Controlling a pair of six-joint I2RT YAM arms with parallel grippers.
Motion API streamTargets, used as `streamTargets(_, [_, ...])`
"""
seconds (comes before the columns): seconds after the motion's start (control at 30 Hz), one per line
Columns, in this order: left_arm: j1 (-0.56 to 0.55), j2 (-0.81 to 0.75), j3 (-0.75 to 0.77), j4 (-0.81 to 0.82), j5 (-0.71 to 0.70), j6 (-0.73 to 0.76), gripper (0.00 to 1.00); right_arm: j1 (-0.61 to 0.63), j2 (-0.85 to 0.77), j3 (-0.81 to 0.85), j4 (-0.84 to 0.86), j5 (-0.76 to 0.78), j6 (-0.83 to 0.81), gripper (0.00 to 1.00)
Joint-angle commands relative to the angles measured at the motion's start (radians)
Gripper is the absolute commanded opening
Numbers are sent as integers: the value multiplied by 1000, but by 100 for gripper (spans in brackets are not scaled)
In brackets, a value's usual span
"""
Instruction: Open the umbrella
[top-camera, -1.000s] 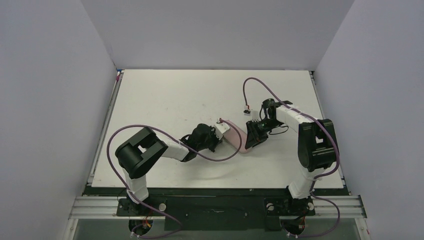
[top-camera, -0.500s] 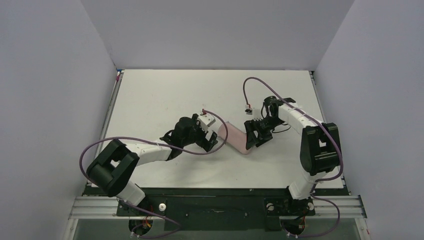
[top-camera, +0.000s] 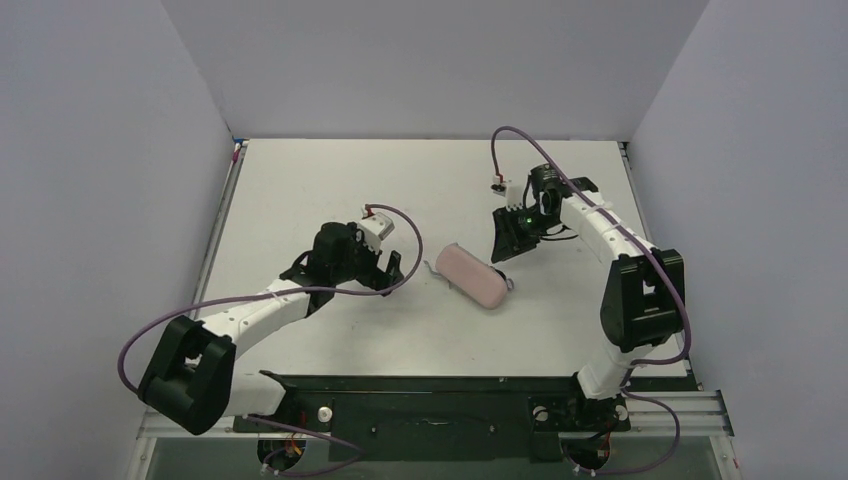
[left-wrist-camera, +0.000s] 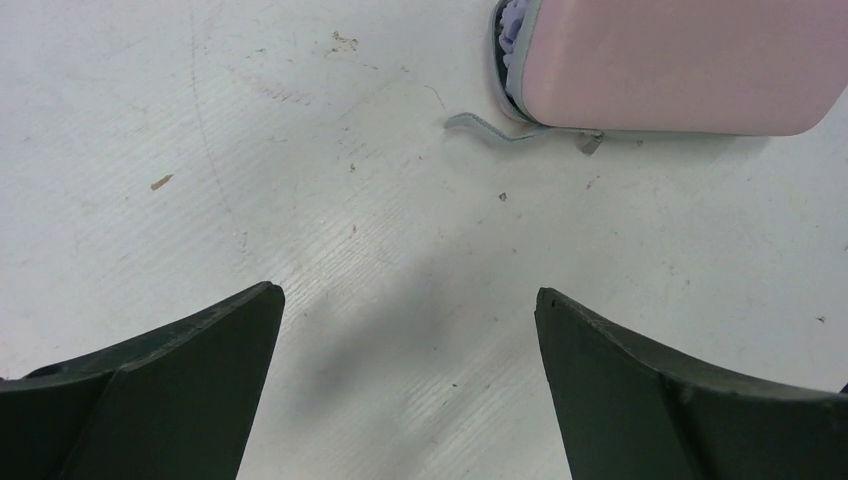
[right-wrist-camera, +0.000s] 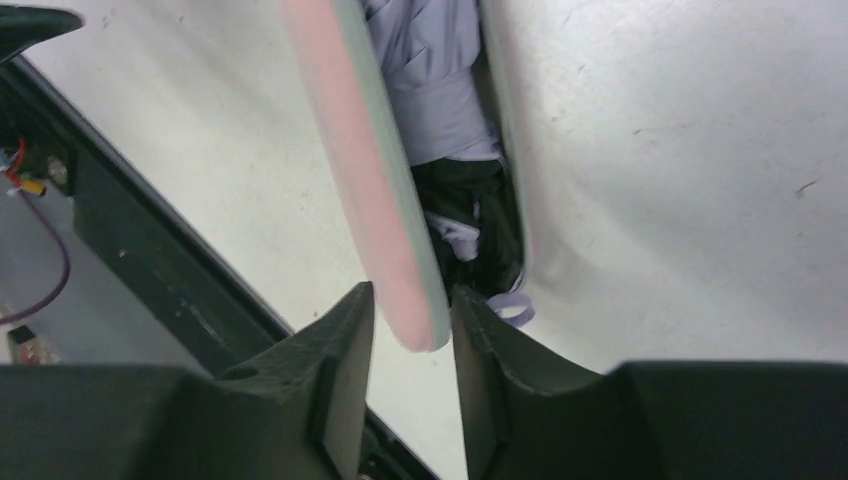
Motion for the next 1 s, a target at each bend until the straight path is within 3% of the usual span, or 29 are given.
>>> streamTargets(0.0, [25, -82, 27, -72, 12, 44, 97, 27, 6, 7, 181, 95, 91, 25])
streamTargets(0.23, [55, -158, 14, -153, -19, 88, 97, 106, 8, -62, 253, 209, 93, 29])
streamTargets(0.43, [65, -169, 20, -146, -46, 93, 97, 176, -1, -84, 242, 262, 92, 57])
streamTargets(0.57, [74, -172, 26, -150, -42, 97, 97, 215, -37, -92, 230, 266, 105, 69])
streamTargets(0.8, [83, -204, 15, -175, -34, 89, 97, 282, -79, -106, 246, 299, 127, 68])
streamTargets(0.97, [85, -236, -10, -195, -28, 102, 97, 187, -96, -62, 218, 233, 121, 59])
